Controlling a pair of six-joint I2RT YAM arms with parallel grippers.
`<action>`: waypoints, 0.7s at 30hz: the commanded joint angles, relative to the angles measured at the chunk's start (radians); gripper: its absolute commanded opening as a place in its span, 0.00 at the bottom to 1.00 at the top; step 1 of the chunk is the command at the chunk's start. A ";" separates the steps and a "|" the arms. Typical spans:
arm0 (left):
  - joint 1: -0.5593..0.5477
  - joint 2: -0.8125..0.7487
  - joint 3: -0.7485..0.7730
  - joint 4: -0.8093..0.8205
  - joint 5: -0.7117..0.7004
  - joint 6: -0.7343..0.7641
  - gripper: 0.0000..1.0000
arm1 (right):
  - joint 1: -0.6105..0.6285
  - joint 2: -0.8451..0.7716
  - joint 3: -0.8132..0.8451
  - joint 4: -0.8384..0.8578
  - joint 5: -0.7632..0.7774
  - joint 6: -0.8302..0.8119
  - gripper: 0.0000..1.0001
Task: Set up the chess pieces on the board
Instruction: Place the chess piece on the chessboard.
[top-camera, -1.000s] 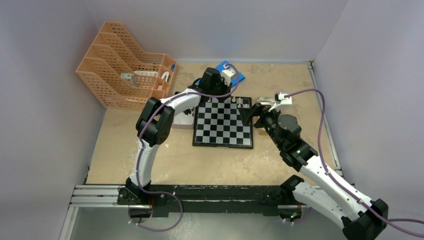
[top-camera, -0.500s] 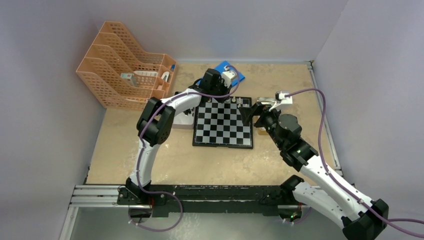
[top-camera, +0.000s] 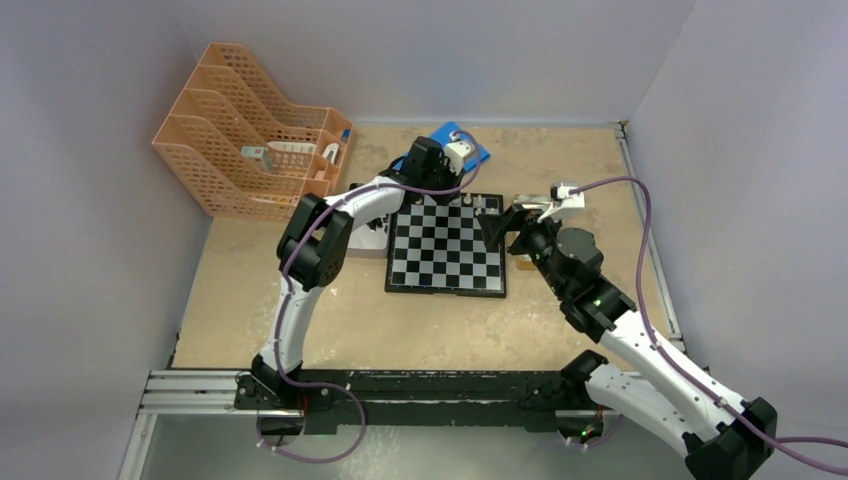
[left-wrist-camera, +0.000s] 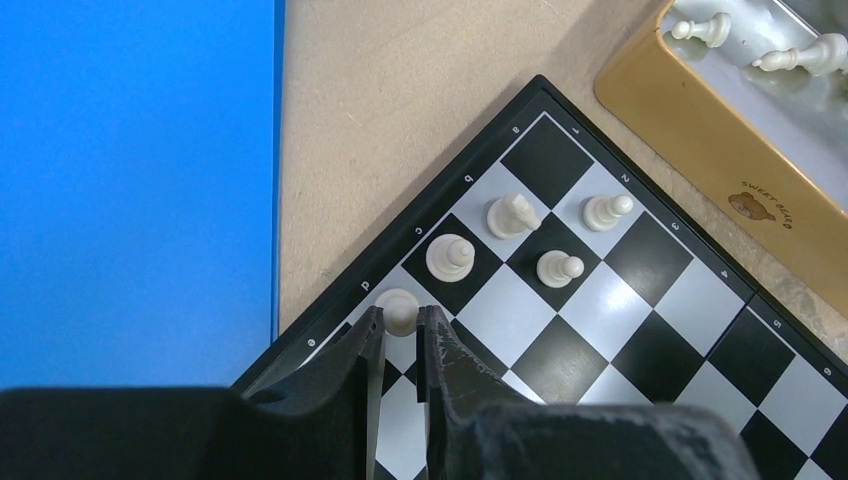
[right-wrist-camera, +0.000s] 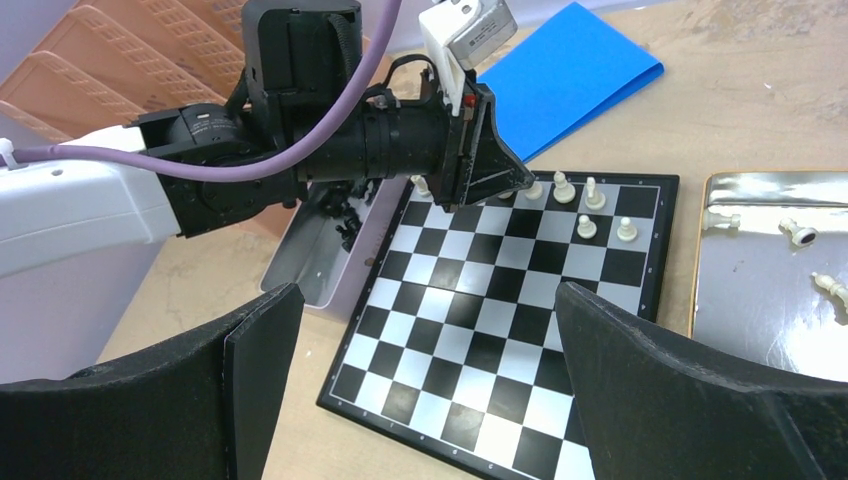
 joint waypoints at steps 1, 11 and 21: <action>-0.005 0.000 0.042 0.003 0.002 0.019 0.18 | 0.005 0.008 0.034 0.045 0.023 -0.008 0.99; -0.005 -0.051 0.041 -0.012 0.005 0.013 0.27 | 0.005 0.021 0.023 0.052 -0.003 -0.001 0.99; -0.006 -0.138 0.037 -0.021 0.044 -0.035 0.32 | 0.005 0.036 0.016 0.064 -0.006 0.012 0.99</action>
